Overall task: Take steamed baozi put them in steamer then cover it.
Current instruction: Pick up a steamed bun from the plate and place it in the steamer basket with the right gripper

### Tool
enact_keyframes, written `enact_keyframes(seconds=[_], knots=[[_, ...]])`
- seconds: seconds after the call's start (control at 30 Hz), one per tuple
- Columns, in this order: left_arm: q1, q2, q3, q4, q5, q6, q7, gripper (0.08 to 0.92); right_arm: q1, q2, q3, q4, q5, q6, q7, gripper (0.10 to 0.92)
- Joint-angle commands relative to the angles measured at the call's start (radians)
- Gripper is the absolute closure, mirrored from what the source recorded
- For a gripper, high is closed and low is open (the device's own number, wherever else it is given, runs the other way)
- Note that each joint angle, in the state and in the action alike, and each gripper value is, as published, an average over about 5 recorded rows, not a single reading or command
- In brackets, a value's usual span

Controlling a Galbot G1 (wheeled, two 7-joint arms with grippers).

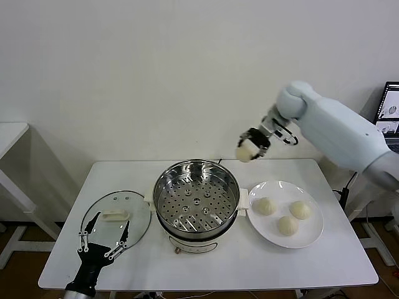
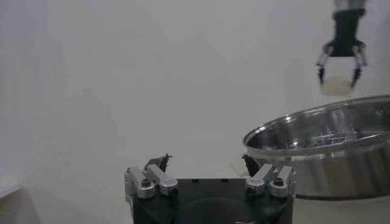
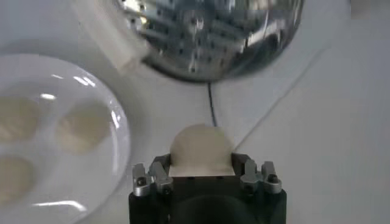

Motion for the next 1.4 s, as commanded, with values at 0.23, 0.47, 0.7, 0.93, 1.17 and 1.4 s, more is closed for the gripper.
enact_keyframes(seconds=[0.23,0.47,0.7,0.93,1.17,1.4], knots=[[0.004,-0.001,-0.001,-0.008,0.000,-0.005,-0.001,0.177,0.023,0.178,-0.109,0.111,-0.046,0.170,-0.022,0.341],[0.004,-0.003,-0.002,-0.007,0.000,-0.011,-0.003,0.177,-0.041,0.212,-0.104,0.041,-0.137,0.138,-0.031,0.339],[0.008,-0.005,-0.004,-0.007,0.000,-0.016,-0.004,0.177,-0.082,0.245,-0.087,-0.023,-0.192,0.118,-0.030,0.338],[0.012,-0.005,-0.011,-0.007,0.000,-0.022,-0.004,0.177,-0.112,0.284,-0.082,-0.067,-0.214,0.124,-0.026,0.338],[0.012,-0.006,-0.016,-0.006,-0.002,-0.027,-0.004,0.177,-0.124,0.305,-0.084,-0.086,-0.220,0.135,-0.018,0.324],[0.003,-0.005,-0.017,0.003,-0.004,-0.023,-0.006,0.177,-0.061,0.207,-0.076,0.000,-0.049,0.061,-0.042,0.210]])
